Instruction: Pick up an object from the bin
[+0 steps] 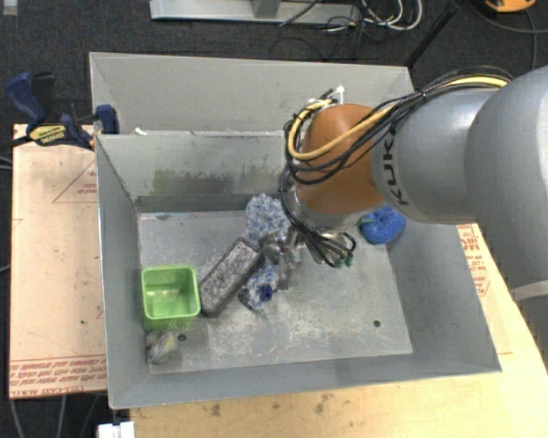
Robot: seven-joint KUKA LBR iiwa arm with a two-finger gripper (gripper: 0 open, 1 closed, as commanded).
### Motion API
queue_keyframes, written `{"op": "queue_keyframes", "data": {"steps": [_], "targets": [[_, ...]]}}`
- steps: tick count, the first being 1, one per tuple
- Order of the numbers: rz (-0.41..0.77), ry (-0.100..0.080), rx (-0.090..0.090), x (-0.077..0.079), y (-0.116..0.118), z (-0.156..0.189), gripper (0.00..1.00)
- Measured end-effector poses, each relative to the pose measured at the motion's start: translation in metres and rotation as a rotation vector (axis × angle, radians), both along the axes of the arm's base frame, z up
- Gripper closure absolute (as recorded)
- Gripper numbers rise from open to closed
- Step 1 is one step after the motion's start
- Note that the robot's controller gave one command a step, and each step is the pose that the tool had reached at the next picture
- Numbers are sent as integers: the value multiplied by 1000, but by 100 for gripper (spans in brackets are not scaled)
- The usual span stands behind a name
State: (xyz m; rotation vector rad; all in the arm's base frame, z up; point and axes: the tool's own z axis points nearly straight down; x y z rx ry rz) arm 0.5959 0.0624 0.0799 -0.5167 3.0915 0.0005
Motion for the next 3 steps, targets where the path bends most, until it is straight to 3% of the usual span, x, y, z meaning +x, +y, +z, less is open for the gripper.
{"op": "queue_keyframes", "data": {"steps": [1, 2, 3], "targets": [[37, 3, -1, -19, -1, 112, 100], [37, 5, -1, -19, -1, 111, 100], [26, 4, -1, -40, -18, 188, 100]]}}
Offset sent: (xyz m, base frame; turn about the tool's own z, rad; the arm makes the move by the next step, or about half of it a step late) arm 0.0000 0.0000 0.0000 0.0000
